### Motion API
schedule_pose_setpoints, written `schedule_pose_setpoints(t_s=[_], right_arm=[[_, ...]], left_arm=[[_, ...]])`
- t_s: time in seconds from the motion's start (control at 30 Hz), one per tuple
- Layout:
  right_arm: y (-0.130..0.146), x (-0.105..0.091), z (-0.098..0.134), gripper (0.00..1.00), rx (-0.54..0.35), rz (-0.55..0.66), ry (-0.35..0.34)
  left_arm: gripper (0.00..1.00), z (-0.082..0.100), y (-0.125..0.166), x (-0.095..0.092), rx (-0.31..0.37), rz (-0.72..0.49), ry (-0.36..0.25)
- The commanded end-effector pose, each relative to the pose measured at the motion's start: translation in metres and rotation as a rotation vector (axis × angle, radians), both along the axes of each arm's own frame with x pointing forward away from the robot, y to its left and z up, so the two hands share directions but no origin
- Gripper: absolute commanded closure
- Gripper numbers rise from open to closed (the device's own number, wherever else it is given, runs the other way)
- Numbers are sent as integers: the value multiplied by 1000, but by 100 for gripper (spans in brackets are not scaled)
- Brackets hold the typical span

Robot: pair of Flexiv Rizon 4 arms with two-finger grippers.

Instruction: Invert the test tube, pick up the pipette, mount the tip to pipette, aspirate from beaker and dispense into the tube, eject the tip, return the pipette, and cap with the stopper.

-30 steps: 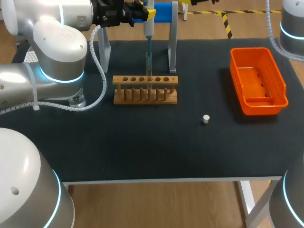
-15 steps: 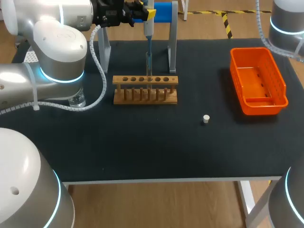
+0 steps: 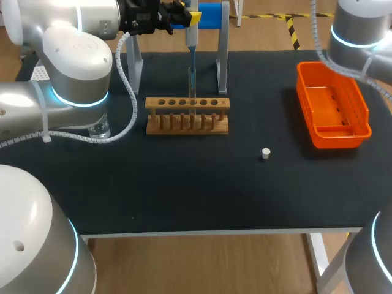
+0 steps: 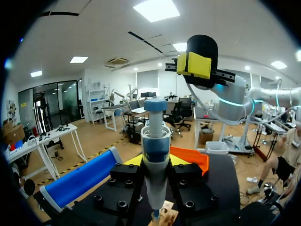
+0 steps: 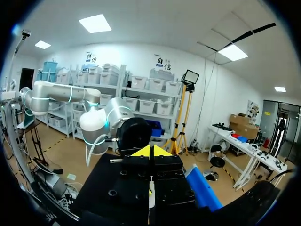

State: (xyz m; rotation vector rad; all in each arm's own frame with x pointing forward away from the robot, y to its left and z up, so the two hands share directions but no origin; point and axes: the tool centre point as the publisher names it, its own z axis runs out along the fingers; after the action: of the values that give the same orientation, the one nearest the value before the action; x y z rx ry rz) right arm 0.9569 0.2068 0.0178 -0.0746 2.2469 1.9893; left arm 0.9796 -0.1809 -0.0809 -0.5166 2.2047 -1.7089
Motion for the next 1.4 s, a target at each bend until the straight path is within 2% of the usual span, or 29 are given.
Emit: schedule_pose_setpoints(t_s=[0.03, 0.53, 0.97, 1.4], right_arm=[[8, 6, -6, 100, 27, 14, 10], [29, 9, -16, 100, 45, 50, 49], [34, 14, -21, 100, 76, 50, 90], [39, 18, -24, 100, 67, 63, 110]], left_arm=[[100, -1, 0, 0, -5, 1, -4], [100, -1, 0, 0, -5, 1, -4], [100, -1, 0, 0, -5, 1, -4], [100, -1, 0, 0, -5, 1, -4]])
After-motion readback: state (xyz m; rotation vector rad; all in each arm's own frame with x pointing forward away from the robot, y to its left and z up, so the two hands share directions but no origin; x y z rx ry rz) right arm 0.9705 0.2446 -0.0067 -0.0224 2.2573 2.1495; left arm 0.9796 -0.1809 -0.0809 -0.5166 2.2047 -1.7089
